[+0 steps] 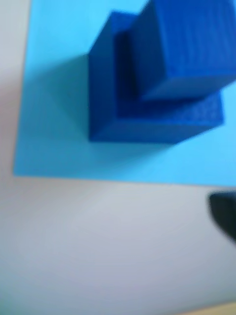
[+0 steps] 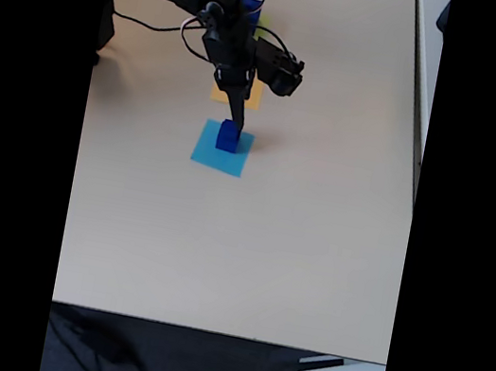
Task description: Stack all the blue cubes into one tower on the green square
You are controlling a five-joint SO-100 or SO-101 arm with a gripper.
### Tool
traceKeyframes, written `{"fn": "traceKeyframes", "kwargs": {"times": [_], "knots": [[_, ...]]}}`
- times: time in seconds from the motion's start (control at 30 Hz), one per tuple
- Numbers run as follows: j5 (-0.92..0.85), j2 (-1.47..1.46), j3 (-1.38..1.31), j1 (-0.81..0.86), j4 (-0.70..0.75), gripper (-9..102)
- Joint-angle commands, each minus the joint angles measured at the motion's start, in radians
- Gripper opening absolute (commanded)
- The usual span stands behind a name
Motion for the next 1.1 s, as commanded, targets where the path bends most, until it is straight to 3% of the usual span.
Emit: {"fn": "traceKeyframes", "kwargs": {"times": [0.0, 0.7, 1.07], "knots": [[-0.015, 0.028, 0.006, 0.014, -0.02, 32], [-0.061, -0.04, 0.081, 0.061, -0.137, 28], [-0.075, -0.038, 0.089, 0.078, -0.147, 18]]}}
